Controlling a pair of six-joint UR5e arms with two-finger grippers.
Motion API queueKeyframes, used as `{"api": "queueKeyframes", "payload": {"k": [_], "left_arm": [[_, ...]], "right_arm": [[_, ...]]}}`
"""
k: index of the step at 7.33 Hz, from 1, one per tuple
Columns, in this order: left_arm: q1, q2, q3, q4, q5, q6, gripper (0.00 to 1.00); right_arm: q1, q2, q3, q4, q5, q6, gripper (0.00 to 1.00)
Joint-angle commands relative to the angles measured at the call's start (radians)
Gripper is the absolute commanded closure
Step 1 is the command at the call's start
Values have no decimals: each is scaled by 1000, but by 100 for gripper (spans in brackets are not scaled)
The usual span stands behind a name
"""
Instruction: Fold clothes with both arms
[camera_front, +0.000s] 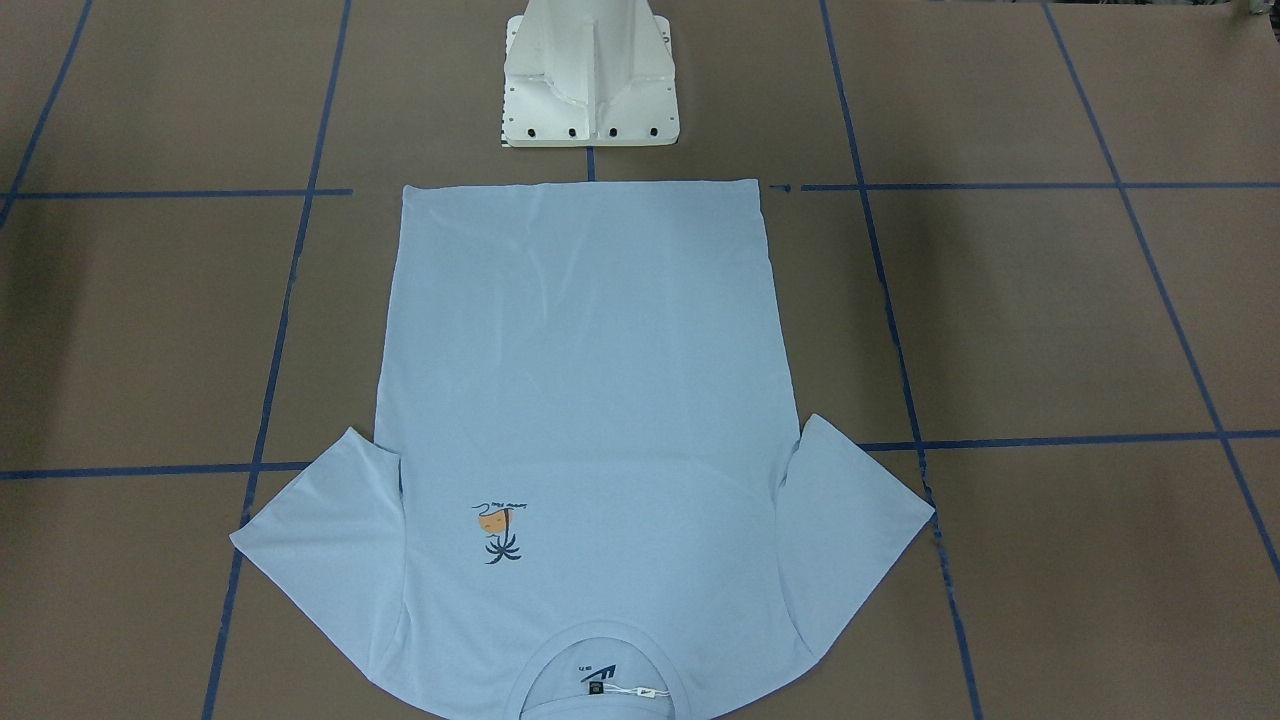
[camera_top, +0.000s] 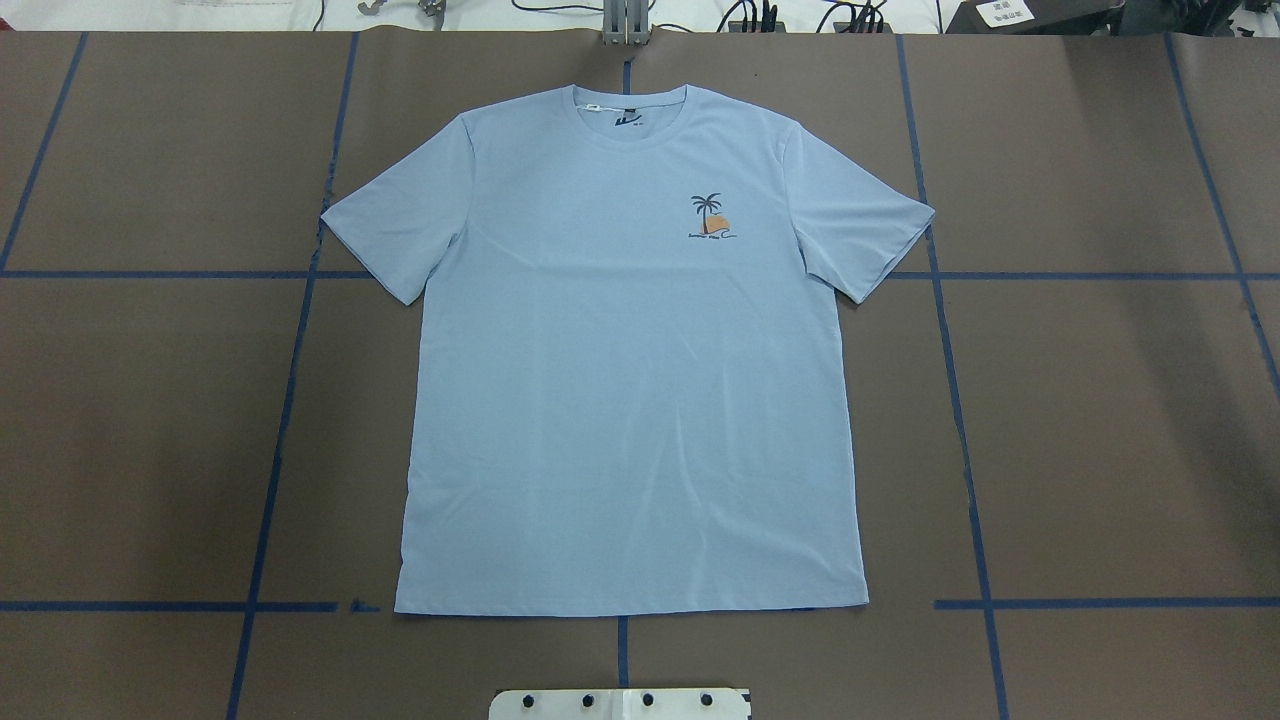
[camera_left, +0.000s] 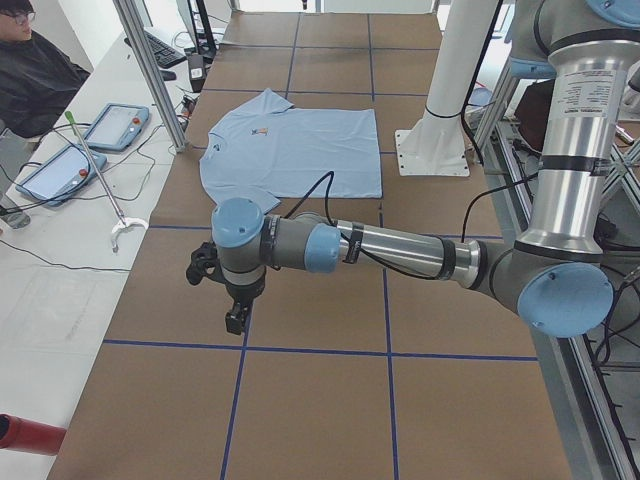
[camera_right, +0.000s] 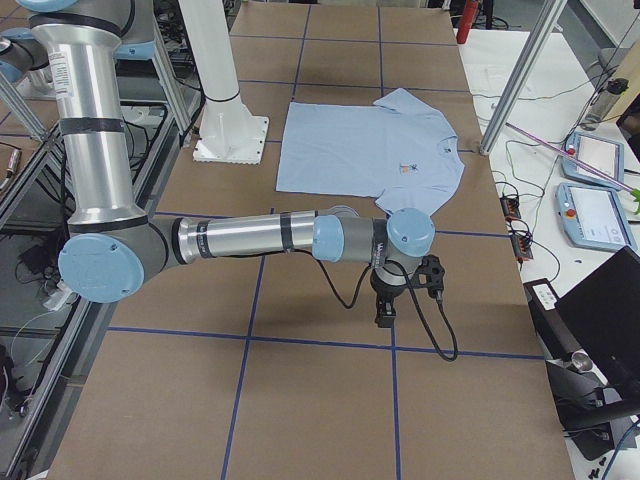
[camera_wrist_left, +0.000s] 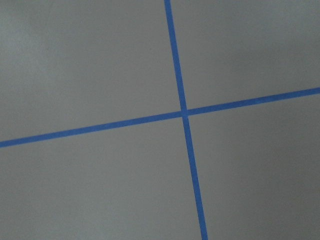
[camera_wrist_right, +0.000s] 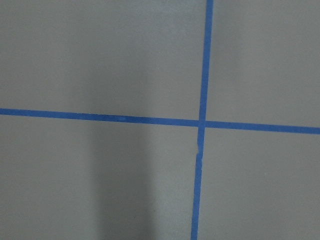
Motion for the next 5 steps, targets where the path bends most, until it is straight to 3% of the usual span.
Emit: {"api": "queueKeyframes", "payload": {"k": [1,2,3,5], "left_arm": [[4,-18,5,-117,-107,-5,0],[7,0,-1,-172,-107,-5,0],[10,8,7,-176,-107,-9,0],[12,-22,17,-222,-106,-11,0]], "right_arm": [[-75,1,-42,300,-3,38,0],[-130,6,-81,449,-6,186,0],[-198,54,-112,528,-18,386,0],[-357,145,-144,539,-94,480,0]]}}
